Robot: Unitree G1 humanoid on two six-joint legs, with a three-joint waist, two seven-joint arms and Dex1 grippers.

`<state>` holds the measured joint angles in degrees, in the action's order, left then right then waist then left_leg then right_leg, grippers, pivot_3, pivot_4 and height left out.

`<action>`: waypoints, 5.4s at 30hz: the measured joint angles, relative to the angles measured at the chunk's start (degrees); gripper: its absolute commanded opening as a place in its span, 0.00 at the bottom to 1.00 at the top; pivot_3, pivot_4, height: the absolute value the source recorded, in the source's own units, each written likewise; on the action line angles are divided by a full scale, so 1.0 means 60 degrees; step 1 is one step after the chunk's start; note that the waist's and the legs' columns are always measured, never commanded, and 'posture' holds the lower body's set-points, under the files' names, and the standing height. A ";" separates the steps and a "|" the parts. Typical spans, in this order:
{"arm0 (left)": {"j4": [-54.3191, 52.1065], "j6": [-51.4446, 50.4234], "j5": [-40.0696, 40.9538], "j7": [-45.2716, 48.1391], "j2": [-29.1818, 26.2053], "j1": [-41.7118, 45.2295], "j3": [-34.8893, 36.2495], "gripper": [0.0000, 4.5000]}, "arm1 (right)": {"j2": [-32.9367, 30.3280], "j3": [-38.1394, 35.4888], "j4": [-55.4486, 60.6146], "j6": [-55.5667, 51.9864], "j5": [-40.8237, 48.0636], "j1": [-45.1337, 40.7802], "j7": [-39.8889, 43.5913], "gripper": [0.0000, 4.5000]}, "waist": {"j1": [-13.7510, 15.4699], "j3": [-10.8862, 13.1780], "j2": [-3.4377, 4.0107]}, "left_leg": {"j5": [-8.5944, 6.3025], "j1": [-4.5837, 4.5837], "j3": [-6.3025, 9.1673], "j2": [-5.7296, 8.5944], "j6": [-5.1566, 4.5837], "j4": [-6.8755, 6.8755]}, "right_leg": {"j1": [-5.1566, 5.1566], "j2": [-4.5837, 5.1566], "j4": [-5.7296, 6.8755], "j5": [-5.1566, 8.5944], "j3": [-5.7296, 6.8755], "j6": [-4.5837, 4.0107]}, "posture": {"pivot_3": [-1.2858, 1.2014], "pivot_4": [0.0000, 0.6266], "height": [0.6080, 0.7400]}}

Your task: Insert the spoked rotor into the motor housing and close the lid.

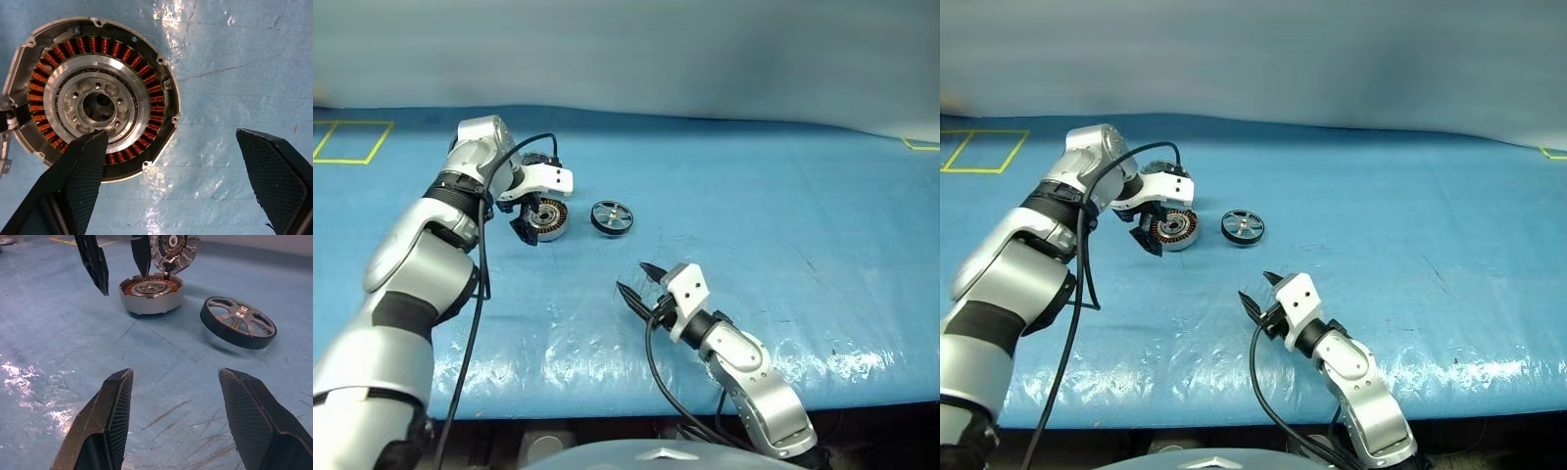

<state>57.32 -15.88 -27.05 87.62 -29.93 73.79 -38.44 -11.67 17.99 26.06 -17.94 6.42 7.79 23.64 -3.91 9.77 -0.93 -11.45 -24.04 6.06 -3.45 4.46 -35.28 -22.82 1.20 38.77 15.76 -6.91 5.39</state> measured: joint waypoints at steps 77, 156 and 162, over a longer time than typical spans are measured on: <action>-1.4022 -0.7505 0.6412 0.0066 -0.3472 -0.4113 0.1967 1.00 | 0.0395 0.0034 -0.1085 0.0499 -0.0545 -0.0337 -0.0828 0.66 | 0.0000 -0.0004 0.0018 | 0.0000 0.0049 0.0005 -0.0007 0.0000 -0.0038 | 0.0044 -0.0003 0.0046 0.0017 0.0006 -0.0010 | 0.52 0.24 1.00; -1.1418 0.6215 0.5917 -1.0969 0.3653 -1.7524 0.5491 1.00 | 0.1378 0.2841 -0.2446 -0.2101 -0.1882 -0.3649 0.0218 0.15 | 0.0020 -0.0101 -0.0048 | -0.0031 0.0044 -0.0064 -0.0007 0.0010 -0.0019 | 0.0009 0.0036 -0.0084 0.0013 -0.0022 -0.0052 | 0.52 0.24 1.00; -1.1421 0.6186 0.5918 -1.1065 0.3650 -1.7523 0.5443 1.00 | 0.1554 0.2821 -0.2793 -0.2057 -0.1860 -0.3690 0.0236 0.15 | 0.0018 -0.0100 -0.0047 | -0.0031 0.0045 -0.0065 -0.0007 0.0010 -0.0014 | 0.0006 0.0036 -0.0087 0.0013 -0.0022 -0.0053 | 0.52 0.24 1.00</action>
<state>-11.20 21.24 8.45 21.23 -8.03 -31.35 -5.79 -2.35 34.92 9.30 -30.28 -4.74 -14.34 25.05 -3.80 9.17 -1.21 -11.64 -23.77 5.67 -3.50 4.52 -35.36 -22.78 1.41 38.24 15.85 -7.05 5.08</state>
